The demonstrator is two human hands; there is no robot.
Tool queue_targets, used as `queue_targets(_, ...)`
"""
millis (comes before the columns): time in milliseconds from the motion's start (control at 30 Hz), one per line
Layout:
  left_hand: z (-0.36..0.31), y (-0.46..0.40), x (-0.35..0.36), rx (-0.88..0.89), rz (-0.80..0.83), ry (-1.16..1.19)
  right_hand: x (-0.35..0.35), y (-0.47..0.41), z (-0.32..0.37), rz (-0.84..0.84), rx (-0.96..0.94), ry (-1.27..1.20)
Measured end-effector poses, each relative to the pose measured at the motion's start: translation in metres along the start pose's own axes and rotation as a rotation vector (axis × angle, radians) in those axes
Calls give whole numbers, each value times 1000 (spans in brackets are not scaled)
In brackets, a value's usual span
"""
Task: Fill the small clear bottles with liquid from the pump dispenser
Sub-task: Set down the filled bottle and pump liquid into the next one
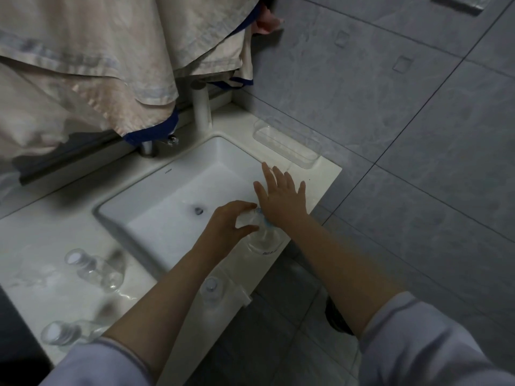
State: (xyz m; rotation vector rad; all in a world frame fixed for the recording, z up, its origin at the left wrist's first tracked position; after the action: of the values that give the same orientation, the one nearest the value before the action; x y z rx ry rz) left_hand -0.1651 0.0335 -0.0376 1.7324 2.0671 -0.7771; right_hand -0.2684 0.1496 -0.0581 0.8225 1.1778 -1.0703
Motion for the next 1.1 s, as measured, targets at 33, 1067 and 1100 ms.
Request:
queue_targets(33,2,1,1,0,0,3,2,1,0,15,9,-1)
queue_targets(1067,-15,-2,-5,-87,181,-108,5,0,-1,8,13,4)
queue_targets(1100,-14,-3,-5,-91,191,-108,5,-1,-1,11,9,8)
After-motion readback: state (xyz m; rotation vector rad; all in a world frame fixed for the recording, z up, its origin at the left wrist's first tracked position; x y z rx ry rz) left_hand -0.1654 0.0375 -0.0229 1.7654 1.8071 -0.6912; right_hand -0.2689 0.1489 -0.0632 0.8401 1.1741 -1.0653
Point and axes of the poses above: each hand's wrist, its own y-axis away from the middle knuckle, its own x-axis out of the palm, z = x × y, the point moved 2 cm from there along -y, towards the middle knuckle, and after that the axes turned 6 degrees about -z, right-handed, at the moved point
